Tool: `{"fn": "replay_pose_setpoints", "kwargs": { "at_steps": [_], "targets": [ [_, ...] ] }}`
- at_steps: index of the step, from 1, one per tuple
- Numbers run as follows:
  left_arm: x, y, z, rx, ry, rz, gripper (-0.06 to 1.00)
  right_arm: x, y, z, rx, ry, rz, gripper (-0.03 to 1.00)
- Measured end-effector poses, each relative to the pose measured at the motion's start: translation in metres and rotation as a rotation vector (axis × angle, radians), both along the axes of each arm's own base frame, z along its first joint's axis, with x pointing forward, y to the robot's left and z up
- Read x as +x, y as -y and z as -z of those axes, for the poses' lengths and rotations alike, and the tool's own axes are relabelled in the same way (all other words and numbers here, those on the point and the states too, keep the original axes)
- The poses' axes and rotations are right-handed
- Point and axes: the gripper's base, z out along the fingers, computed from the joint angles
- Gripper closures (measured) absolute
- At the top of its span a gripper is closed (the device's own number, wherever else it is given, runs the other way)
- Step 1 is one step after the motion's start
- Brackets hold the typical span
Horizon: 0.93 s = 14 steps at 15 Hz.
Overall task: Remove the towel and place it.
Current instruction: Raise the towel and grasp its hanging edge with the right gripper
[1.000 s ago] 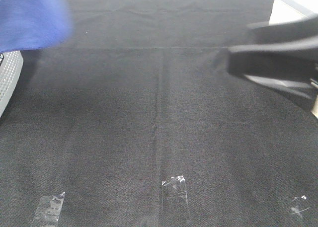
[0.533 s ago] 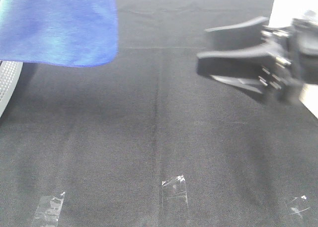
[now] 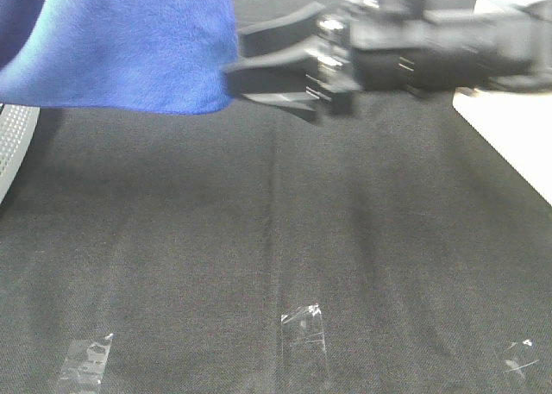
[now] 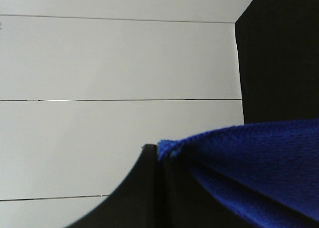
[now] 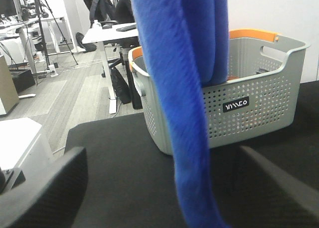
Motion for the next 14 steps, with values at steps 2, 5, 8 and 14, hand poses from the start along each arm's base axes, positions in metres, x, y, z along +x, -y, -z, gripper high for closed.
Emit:
{"fn": "replay_pose_setpoints", "kwargs": {
  "at_steps": [2,5,8,14],
  "targets": [
    [0.000,0.000,0.000,0.003,-0.004,-0.002,0.94,0.012,-0.007,-0.002,0.004,-0.004,0.009,0.21],
    [0.000,0.000,0.001,0.008,-0.003,-0.005,0.94,0.010,-0.027,0.007,-0.016,-0.016,-0.025,0.21],
    [0.000,-0.001,0.000,0.016,0.005,-0.008,0.94,0.008,-0.040,0.027,-0.067,-0.054,-0.027,0.21],
    [0.001,-0.002,0.000,0.030,0.019,-0.020,0.94,0.009,-0.039,0.033,-0.108,-0.071,-0.026,0.37]
  ]
}}
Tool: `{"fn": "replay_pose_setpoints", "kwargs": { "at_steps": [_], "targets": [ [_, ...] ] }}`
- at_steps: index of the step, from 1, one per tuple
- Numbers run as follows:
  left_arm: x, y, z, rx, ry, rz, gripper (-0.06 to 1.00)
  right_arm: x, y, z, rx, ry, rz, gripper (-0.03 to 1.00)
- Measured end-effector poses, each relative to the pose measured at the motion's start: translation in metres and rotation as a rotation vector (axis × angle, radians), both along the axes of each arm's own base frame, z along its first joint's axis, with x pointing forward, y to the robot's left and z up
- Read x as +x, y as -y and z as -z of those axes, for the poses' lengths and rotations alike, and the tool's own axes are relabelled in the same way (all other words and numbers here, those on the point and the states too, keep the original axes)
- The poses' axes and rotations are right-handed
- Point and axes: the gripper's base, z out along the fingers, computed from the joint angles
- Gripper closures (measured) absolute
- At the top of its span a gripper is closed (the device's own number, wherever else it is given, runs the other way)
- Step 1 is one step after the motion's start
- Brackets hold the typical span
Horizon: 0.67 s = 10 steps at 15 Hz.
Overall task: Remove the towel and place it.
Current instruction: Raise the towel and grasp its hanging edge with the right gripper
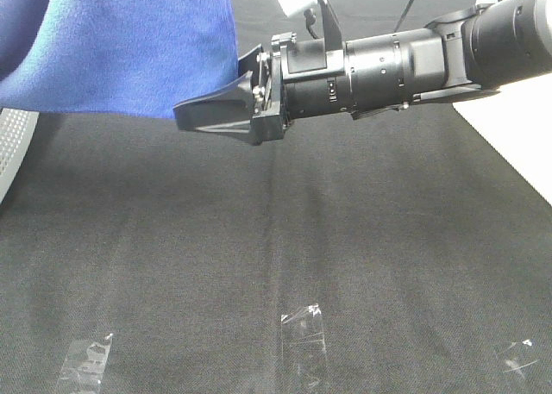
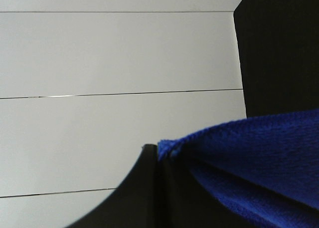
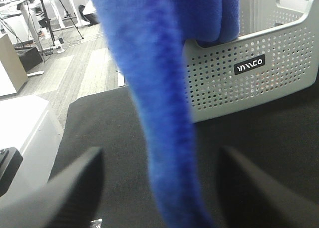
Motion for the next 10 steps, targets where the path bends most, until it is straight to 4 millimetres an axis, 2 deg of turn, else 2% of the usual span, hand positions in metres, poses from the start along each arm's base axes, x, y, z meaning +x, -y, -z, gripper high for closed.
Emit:
{"fn": "replay_pose_setpoints", "kwargs": {
  "at_steps": [4,7,10],
  "targets": [
    [0.0003,-0.0006,0.0014,0.005,-0.015,-0.008,0.94,0.0013,-0.0003,-0.0013,0.017,-0.021,0.021,0.65],
    [0.0005,-0.0011,0.0023,0.008,-0.025,-0.014,0.94,0.0013,-0.0003,-0.0015,0.022,-0.046,0.029,0.96],
    [0.0007,-0.0015,0.0031,-0.032,-0.060,-0.022,0.94,0.0011,-0.0003,-0.0012,0.023,-0.084,0.038,0.97]
  ]
}}
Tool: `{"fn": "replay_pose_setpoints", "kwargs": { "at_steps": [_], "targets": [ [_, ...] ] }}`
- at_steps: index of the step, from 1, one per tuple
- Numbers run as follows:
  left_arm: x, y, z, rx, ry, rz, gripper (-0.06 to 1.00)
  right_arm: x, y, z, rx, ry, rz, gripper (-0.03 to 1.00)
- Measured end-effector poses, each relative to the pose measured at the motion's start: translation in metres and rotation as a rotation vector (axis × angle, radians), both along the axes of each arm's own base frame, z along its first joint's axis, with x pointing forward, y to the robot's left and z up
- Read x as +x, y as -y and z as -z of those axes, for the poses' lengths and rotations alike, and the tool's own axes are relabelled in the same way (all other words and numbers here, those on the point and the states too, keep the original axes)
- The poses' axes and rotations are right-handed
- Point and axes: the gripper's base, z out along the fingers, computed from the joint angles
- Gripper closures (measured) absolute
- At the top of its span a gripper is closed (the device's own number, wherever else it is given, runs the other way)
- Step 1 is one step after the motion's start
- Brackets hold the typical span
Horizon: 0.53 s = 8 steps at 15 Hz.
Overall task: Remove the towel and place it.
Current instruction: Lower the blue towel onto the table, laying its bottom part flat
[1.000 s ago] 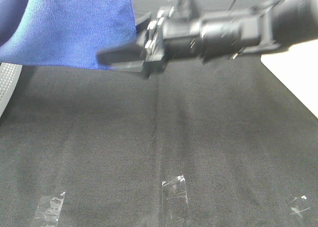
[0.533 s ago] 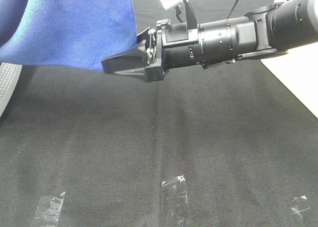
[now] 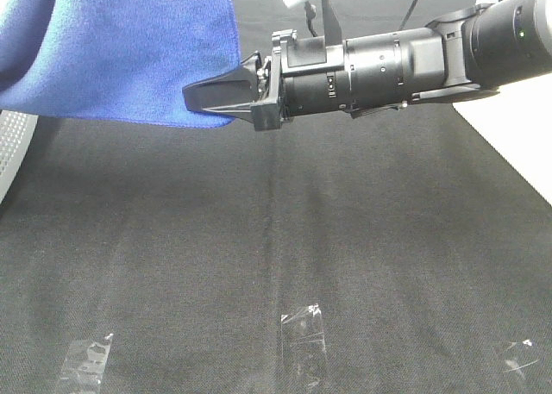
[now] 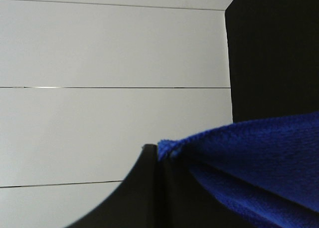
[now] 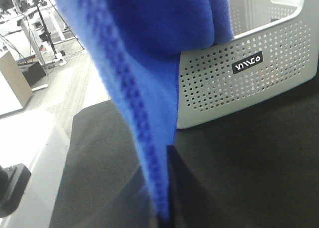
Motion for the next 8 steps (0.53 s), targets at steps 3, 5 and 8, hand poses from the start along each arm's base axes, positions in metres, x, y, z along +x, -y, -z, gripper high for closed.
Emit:
{"fn": "replay_pose_setpoints", "kwargs": {
  "at_steps": [3,5,8],
  "targets": [
    [0.000,-0.001,0.002,-0.070,-0.074,-0.024,0.94,0.000,0.001,0.002,-0.007,-0.156,0.053,0.97],
    [0.001,-0.004,0.007,-0.175,-0.191,-0.071,0.94,-0.003,0.003,0.006,-0.077,-0.278,0.066,0.97],
    [0.002,-0.009,0.016,-0.298,-0.358,-0.167,0.94,-0.012,0.012,-0.017,-0.219,-0.325,0.085,0.97]
  ]
}}
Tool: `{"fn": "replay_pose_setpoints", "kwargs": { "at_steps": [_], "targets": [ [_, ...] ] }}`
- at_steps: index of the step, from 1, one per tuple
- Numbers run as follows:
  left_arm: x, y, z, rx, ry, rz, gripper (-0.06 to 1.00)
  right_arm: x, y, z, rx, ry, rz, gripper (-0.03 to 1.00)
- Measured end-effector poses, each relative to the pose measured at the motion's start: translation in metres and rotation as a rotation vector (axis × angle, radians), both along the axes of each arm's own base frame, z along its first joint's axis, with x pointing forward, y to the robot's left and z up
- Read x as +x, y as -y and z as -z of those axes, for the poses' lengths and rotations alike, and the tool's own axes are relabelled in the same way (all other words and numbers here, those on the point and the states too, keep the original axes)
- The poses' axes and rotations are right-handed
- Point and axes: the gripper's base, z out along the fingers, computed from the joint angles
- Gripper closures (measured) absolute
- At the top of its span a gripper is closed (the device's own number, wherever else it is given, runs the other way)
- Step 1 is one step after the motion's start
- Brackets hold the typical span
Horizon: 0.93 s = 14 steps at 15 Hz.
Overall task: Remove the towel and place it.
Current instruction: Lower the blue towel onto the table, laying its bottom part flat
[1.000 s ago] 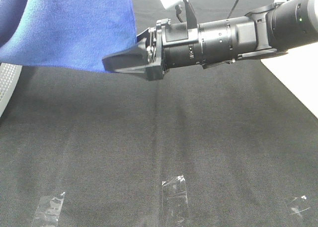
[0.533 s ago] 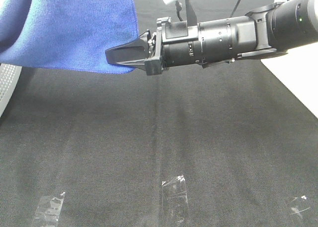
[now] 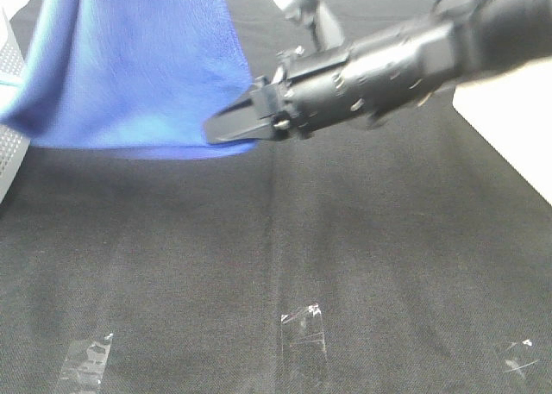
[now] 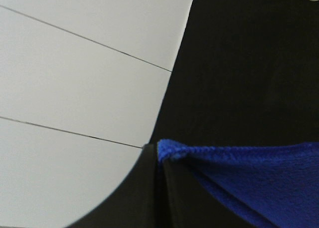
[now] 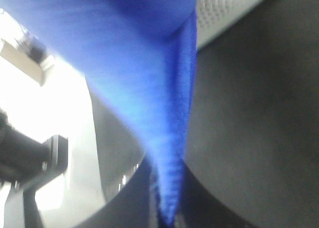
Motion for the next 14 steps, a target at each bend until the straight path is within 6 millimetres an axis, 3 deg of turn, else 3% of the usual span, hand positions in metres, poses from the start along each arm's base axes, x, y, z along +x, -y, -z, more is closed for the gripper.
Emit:
{"fn": "replay_pose_setpoints", "kwargs": {
  "at_steps": [3,8,11,14],
  "targets": [
    [0.001,-0.003,0.005,-0.105,-0.101,-0.076,0.94,0.001,0.012,-0.044,-0.209,-0.005,0.028,0.97],
    [0.021,0.002,0.015,-0.127,-0.081,-0.177,0.94,0.018,0.037,-0.130,-0.545,0.094,0.182,0.97],
    [0.039,-0.003,0.013,-0.289,-0.054,-0.198,0.94,0.027,0.050,-0.187,-0.598,0.277,0.333,0.97],
    [0.053,-0.013,0.007,-0.376,0.010,-0.179,0.94,0.033,0.056,-0.237,-0.522,0.497,0.459,0.97]
  ]
}}
